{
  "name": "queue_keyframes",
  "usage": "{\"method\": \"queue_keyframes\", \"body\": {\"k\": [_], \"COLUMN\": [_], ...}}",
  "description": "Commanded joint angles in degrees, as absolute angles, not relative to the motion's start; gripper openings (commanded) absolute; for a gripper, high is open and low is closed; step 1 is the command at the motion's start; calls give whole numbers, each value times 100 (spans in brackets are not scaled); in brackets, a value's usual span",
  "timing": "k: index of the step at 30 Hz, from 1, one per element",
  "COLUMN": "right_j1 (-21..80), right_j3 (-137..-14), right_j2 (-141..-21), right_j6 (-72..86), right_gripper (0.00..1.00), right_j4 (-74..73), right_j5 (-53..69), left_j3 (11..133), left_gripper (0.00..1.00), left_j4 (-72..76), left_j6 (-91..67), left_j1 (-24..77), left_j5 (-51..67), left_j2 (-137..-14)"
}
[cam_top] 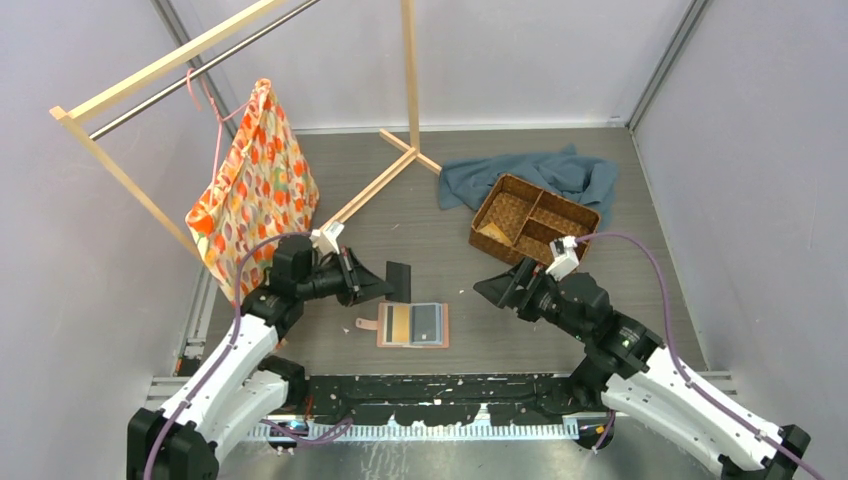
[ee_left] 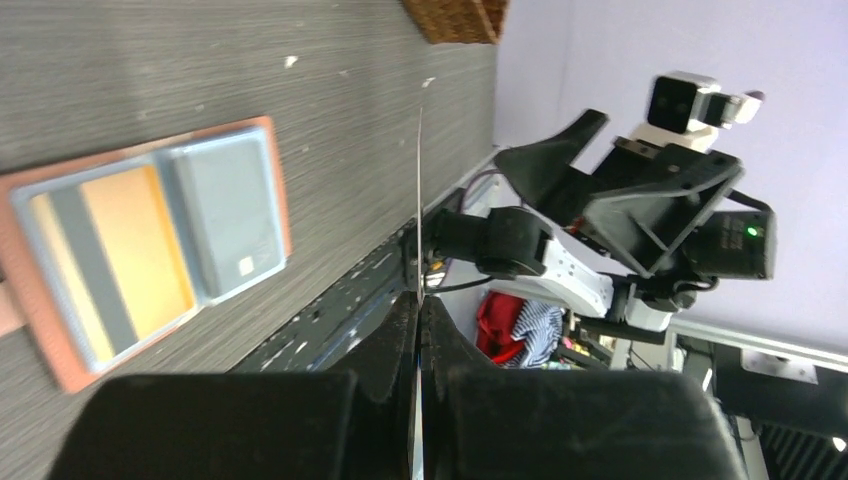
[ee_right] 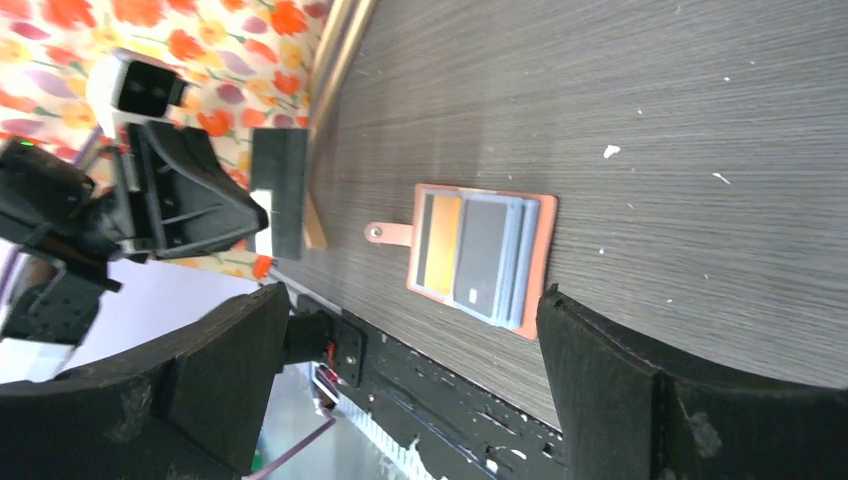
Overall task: Take the credit cards out of the card holder
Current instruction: Place the credit card in the storage box.
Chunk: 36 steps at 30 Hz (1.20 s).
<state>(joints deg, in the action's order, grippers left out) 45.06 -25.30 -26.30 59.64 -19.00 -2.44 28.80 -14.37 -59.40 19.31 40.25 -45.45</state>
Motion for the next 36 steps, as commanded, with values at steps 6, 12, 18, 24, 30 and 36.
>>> {"method": "queue_keyframes", "body": {"k": [6, 12, 18, 24, 30, 36], "right_j1": [4483, 4480, 4475, 4478, 4475, 4475], "right_j3": [-3246, -3165, -3116, -3098, -3120, -3103], "right_j2": [-4398, -5614, -6335, -6746, -6947, -7027], "right_j6": [5936, 6685, 7078, 7259, 7324, 7306], "right_gripper": [97, 93, 74, 53, 41, 29], "right_j4": [-214, 2129, 3319, 3831, 4019, 4019], "right_j5": [953, 1697, 2004, 2163, 2300, 2384], "left_j3": [2812, 2731, 2720, 2759, 2731, 2720], "left_gripper": [1, 1, 0, 1, 0, 1], "left_j4": [478, 659, 730, 802, 915, 973], "left_j6": [-6590, -6720, -6730, -6763, -6843, -6892], "left_j1": [2089, 2092, 2092, 2092, 2092, 2095], "left_j5": [4954, 4975, 5030, 5065, 5089, 5080], "left_j2": [-4882, -4778, -4846, -4916, -4974, -4988]}}
